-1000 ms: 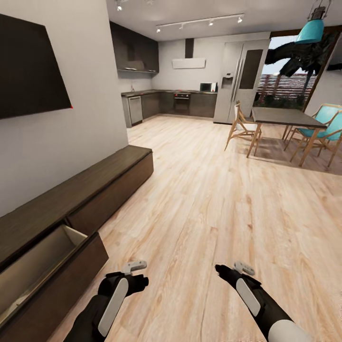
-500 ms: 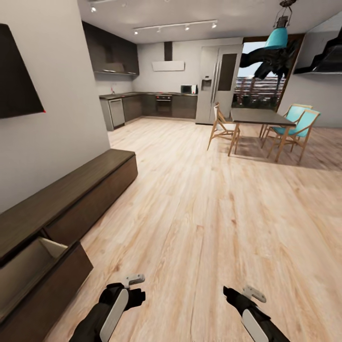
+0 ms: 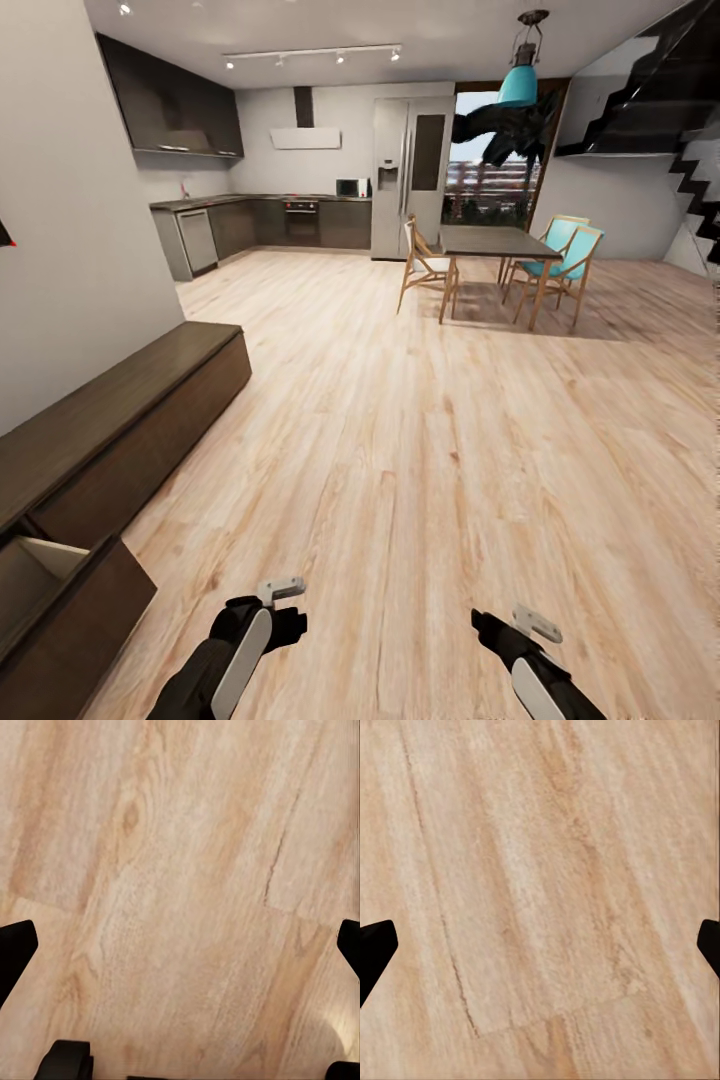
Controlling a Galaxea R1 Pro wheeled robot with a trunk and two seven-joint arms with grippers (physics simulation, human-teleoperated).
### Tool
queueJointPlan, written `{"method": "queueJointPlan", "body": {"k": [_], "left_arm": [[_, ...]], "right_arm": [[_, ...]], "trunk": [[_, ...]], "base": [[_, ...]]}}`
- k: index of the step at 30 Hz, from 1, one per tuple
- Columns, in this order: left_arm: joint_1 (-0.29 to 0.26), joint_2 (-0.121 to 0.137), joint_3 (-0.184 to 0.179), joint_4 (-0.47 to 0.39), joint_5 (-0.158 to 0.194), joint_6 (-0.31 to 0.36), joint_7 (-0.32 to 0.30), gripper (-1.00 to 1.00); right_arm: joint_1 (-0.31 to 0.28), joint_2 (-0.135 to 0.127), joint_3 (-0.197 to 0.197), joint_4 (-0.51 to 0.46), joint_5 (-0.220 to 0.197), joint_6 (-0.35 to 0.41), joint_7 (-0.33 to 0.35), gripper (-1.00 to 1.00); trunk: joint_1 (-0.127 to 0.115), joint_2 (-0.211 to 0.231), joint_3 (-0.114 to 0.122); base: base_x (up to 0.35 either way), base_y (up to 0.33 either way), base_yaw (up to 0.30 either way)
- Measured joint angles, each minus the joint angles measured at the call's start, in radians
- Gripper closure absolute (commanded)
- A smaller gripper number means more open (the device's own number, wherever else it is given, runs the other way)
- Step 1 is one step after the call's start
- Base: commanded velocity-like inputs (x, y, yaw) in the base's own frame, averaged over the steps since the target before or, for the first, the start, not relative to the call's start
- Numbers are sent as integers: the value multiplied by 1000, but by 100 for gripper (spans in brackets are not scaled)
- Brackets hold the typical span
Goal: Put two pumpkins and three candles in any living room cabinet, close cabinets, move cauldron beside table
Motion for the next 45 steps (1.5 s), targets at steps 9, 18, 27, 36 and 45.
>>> {"method": "queueJointPlan", "body": {"k": [9,18,27,36,45], "left_arm": [[0,-2,-1,12,1,0,0,-100],[-1,-2,-1,15,1,0,0,-100],[0,-4,-1,15,1,0,0,-100],[0,-7,-2,19,1,0,0,-100],[0,-8,-1,54,-1,-2,0,-100]], "right_arm": [[1,10,4,0,-2,-2,-2,-100],[7,4,3,22,-3,-3,1,-100],[8,3,4,42,2,-10,2,-100],[8,7,6,48,3,-13,1,-100],[8,6,7,51,3,-11,1,-100]], "trunk": [[-35,63,27],[-69,126,53],[-104,189,81],[-138,252,109],[-172,315,137]], "base": [[0,0,-26],[0,0,0],[0,0,0],[0,0,0],[0,0,0]]}}
